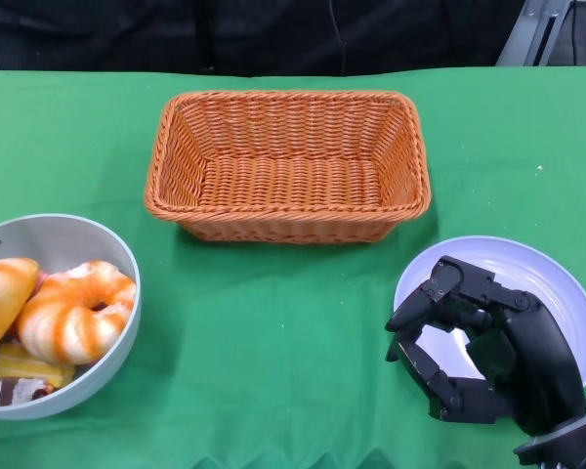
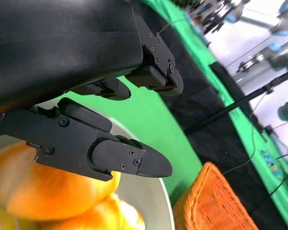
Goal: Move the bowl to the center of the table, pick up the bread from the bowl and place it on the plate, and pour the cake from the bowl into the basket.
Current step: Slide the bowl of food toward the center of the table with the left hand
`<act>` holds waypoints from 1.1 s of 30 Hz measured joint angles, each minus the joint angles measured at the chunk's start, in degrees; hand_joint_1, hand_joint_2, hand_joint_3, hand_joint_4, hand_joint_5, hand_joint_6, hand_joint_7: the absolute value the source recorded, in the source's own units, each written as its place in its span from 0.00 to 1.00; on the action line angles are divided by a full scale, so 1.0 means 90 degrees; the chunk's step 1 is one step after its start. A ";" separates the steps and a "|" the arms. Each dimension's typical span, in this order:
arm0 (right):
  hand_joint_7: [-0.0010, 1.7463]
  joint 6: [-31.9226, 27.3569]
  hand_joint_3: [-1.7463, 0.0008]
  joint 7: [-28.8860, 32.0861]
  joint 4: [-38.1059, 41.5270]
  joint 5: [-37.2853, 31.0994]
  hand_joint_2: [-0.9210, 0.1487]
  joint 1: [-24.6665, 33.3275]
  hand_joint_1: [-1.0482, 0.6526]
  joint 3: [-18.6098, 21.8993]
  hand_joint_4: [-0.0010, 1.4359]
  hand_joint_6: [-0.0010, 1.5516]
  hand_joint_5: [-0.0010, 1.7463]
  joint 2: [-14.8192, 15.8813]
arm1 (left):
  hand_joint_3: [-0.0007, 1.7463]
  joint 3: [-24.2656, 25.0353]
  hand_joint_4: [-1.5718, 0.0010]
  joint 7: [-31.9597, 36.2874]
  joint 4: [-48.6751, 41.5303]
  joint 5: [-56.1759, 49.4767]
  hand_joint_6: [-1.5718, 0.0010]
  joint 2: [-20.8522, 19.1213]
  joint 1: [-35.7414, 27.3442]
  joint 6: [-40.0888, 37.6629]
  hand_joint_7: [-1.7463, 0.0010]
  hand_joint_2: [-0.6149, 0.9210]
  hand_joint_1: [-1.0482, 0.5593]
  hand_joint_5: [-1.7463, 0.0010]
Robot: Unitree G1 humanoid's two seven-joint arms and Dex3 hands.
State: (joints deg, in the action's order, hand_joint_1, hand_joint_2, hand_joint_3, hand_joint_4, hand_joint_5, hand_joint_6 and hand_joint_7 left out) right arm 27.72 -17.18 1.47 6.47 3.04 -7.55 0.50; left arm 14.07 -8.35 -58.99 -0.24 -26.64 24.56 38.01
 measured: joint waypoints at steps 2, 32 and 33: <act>0.72 0.0000 0.42 0.0028 -0.0006 -0.0021 0.44 0.0007 0.50 0.0000 0.49 0.44 0.85 -0.0002 | 0.10 -0.0040 0.73 0.0002 0.0006 -0.0001 0.74 0.0035 -0.0004 -0.0084 1.00 1.00 0.27 0.99; 0.73 0.0026 0.42 0.0096 0.0010 -0.0084 0.44 -0.0001 0.50 -0.0011 0.50 0.44 0.87 -0.0050 | 0.13 -0.0701 0.87 0.0112 0.2361 -0.0152 0.83 0.0575 -0.1119 -0.1046 1.00 1.00 0.23 1.00; 0.73 0.0025 0.42 0.0096 0.0010 -0.0084 0.44 -0.0001 0.50 -0.0011 0.50 0.44 0.87 -0.0050 | 0.13 -0.0710 0.87 0.0112 0.2462 -0.0152 0.83 0.0606 -0.1150 -0.1094 1.00 1.00 0.23 1.00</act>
State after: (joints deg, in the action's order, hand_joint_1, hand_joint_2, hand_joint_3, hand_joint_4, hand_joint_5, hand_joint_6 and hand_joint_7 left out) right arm 27.95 -16.32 1.56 5.71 3.04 -7.65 0.05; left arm 7.69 -7.34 -36.84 -1.60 -21.19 14.22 28.16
